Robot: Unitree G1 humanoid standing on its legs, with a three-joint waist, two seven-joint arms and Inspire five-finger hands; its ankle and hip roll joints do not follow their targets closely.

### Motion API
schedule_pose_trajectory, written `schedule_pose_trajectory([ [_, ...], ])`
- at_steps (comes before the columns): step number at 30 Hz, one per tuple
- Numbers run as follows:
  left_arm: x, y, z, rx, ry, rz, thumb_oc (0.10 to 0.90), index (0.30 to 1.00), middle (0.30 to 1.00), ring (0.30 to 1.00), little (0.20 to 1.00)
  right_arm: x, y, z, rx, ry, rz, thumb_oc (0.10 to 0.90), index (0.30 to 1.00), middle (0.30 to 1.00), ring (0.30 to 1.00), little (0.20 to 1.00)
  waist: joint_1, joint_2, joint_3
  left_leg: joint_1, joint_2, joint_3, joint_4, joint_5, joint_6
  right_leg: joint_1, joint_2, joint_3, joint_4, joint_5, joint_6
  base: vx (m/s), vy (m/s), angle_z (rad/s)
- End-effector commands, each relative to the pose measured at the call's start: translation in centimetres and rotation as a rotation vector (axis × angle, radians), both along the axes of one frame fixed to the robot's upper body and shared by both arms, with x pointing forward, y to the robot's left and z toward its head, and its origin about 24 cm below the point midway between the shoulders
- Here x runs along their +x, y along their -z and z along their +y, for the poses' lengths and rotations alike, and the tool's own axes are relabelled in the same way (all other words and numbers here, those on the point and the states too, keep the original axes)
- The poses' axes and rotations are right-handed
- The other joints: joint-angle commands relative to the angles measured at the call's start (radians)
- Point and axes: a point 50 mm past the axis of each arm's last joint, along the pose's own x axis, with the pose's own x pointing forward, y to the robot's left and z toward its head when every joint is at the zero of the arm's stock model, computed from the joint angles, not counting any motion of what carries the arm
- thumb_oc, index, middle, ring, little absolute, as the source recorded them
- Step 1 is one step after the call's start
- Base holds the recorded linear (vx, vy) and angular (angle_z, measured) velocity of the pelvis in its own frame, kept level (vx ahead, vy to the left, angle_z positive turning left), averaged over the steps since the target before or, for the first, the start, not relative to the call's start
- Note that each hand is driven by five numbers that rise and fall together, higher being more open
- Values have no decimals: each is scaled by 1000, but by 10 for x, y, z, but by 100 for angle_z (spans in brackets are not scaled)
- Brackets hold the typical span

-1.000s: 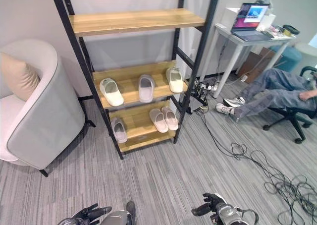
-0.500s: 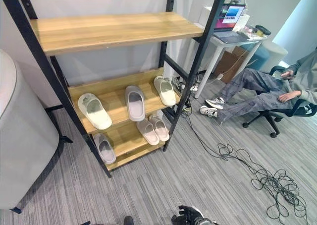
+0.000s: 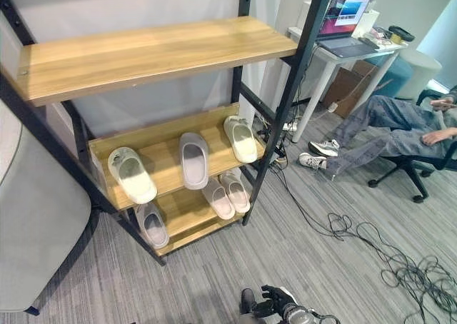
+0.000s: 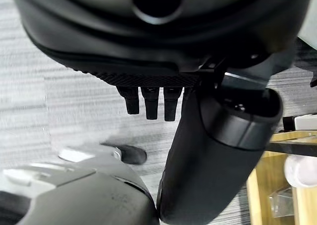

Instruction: Arrange the slippers neatly on the shoe rack.

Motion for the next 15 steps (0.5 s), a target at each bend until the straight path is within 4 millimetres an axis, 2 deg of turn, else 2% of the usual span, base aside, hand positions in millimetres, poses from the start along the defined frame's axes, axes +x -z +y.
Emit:
schedule_pose_trajectory([
  [1,2,-1,3,11,21,-5,800,900,900,900,900,-40,8,-21,-101,-136,156,800,900,900,900,900,-16,25,-16,-64,54,-126,126,-85,-15,-29,39,34,117,-110,22,260,-383,25],
  [3,1,-1,3,11,18,-4,800,900,900,900,900,-39,7,-21,-105,-148,147,800,900,900,900,900,-16,27,-20,-63,67,-139,132,-84,-23,-26,51,34,129,-126,12,152,-304,22],
  [4,6,-1,1,11,9,-17,800,900,900,900,900,-28,4,-20,-120,-192,107,800,900,900,900,900,-12,33,-23,-80,116,-168,183,-37,-62,-3,90,4,145,-176,-27,131,-321,14],
  [5,6,-1,1,11,9,-17,800,900,900,900,900,-28,4,-20,-120,-192,107,800,900,900,900,900,-14,34,-23,-80,116,-170,184,-37,-63,-3,91,2,146,-177,-27,162,-412,24],
  [7,14,-2,-2,11,16,-37,800,900,900,900,900,-24,2,-19,-130,-221,84,800,900,900,900,900,-14,25,-17,-119,153,-149,263,11,-74,29,103,-32,148,-206,-52,68,-189,33],
  [8,14,-2,-2,11,16,-37,800,900,900,900,900,-24,2,-19,-131,-221,84,800,900,900,900,900,-16,25,-17,-120,153,-151,266,9,-75,30,103,-34,149,-207,-52,81,-321,37],
  [9,27,-4,-5,15,51,-65,800,900,900,900,900,-19,1,-18,-137,-242,61,800,900,900,900,900,-35,6,-3,-172,243,18,357,71,-55,68,100,-101,147,-230,-76,43,-306,46],
  [10,29,-4,-5,14,57,-71,800,900,900,900,900,-19,0,-18,-140,-243,59,800,900,900,900,900,-38,-7,3,-189,269,92,404,54,-37,77,96,-121,149,-241,-82,55,-353,110],
  [11,30,-4,-5,17,61,-68,800,900,900,900,900,-19,0,-18,-143,-245,61,800,900,900,900,900,-35,-11,4,-203,262,122,433,23,-33,84,98,-126,154,-249,-85,9,-124,104],
  [12,30,-4,-5,17,61,-68,800,900,900,900,900,-19,0,-18,-143,-245,61,800,900,900,900,900,-35,-10,4,-205,263,123,436,20,-33,83,99,-126,155,-250,-85,37,-60,84],
  [13,32,-4,-7,17,66,-71,800,900,900,900,900,-17,0,-20,-146,-231,63,800,900,900,900,900,-24,-10,12,-256,173,97,449,-41,-23,87,100,-131,166,-257,-78,42,-10,16],
  [15,33,-4,-10,12,70,-75,800,900,900,900,900,-22,2,-20,-143,-223,84,800,900,900,900,900,-24,-7,6,-263,135,135,357,-57,-10,92,96,-166,163,-263,-71,47,42,12],
])
